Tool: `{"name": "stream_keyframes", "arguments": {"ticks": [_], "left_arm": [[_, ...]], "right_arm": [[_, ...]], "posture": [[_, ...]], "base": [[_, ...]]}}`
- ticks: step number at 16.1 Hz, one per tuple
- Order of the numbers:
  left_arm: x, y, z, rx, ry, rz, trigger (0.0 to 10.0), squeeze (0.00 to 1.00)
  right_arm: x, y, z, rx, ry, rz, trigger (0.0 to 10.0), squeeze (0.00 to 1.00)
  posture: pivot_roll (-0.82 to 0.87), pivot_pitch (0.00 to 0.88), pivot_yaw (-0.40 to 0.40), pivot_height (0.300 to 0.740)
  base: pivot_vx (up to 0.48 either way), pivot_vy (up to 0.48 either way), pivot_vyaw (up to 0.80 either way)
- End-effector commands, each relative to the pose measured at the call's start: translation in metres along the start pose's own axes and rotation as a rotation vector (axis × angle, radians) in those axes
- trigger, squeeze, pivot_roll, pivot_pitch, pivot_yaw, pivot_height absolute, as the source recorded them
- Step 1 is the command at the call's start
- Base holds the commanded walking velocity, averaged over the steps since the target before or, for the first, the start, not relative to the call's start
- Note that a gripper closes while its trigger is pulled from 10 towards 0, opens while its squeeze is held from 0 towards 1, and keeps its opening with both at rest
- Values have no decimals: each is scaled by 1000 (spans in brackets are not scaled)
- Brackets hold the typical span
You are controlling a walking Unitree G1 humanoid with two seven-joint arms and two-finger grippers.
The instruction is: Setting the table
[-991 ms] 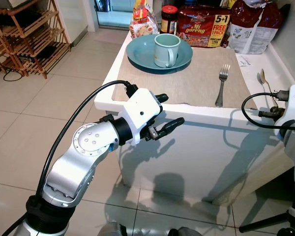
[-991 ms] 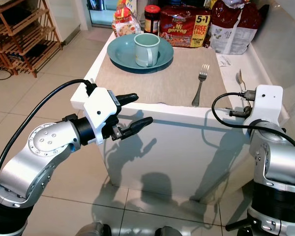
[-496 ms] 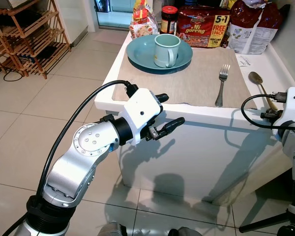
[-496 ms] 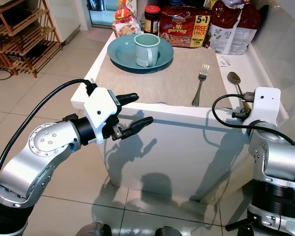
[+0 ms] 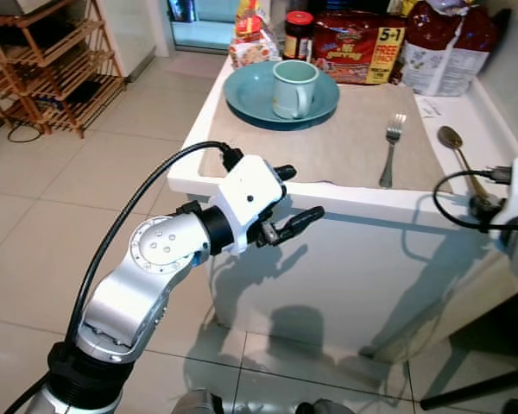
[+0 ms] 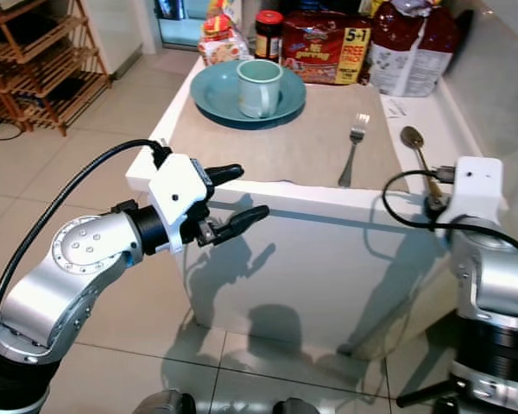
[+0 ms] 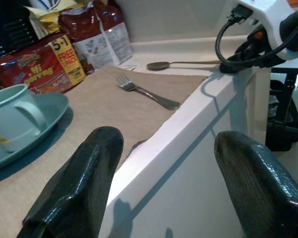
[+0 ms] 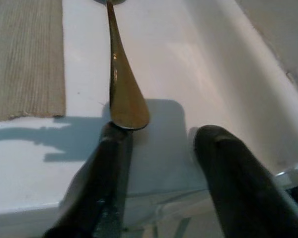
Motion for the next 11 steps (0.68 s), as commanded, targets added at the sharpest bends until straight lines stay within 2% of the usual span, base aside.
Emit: {"name": "stream_keyframes", "arguments": {"ticks": [1, 5, 6, 10, 11], "left_arm": [[-1, 4, 0, -23, -13, -6, 10000, 0], [-1, 4, 0, -24, -16, -4, 10000, 0], [0, 4, 1, -26, -13, -4, 10000, 0], [0, 5, 1, -27, -12, -5, 10000, 0], [0, 5, 1, -27, -9, -6, 10000, 0]], "right_arm": [[2, -13, -4, 28, -11, 67, 10000, 1000], [19, -10, 5, 61, 59, 69, 10000, 1000], [29, -7, 6, 67, 68, 65, 10000, 1000], [40, 4, 1, 70, 50, 28, 10000, 1000], [42, 12, 3, 63, 55, -12, 10000, 737]], "posture": [[47, 52, -15, 740], [46, 56, -13, 740], [47, 58, -13, 740], [46, 60, -9, 740], [46, 62, -5, 740]], "base": [[0, 0, 0], [0, 0, 0], [0, 0, 0], [0, 0, 0], [0, 0, 0]]}}
Point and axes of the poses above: a point about 5 cm out from each wrist's last joint towards the gripper, its own x axis pointing back from the gripper into the wrist, its own y axis along the axis of the wrist's last joint, z = x × y, the point moved 2 cm from there along -x, pointing out of the wrist towards the gripper, and after that the axes turned 2 degrees about x, right-handed, at the moved point
